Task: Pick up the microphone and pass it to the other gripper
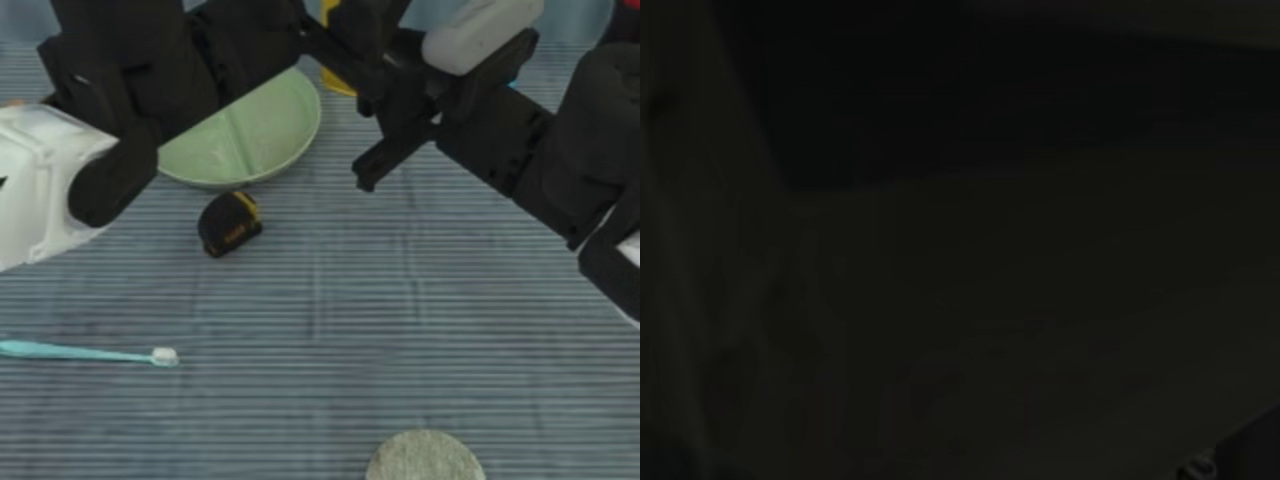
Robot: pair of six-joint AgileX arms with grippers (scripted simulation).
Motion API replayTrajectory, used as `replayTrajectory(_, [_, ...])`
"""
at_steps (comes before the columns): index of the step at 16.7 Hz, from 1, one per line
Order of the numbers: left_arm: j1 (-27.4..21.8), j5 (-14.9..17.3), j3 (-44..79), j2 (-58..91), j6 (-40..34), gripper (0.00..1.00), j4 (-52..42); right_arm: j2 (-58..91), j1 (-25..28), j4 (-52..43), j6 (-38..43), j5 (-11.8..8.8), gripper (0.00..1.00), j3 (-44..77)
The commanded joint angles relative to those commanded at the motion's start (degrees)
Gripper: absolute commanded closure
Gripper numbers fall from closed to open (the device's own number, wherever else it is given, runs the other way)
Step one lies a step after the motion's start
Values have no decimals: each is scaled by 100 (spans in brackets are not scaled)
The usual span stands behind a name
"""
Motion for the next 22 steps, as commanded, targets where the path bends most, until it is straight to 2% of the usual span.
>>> replayTrajectory(7, [0, 0, 0, 0, 0, 98, 0, 0, 0, 0, 0, 0, 100, 0])
replayTrajectory(16, [0, 0, 0, 0, 0, 100, 0, 0, 0, 0, 0, 0, 100, 0])
replayTrajectory(22, [0, 0, 0, 0, 0, 100, 0, 0, 0, 0, 0, 0, 55, 0])
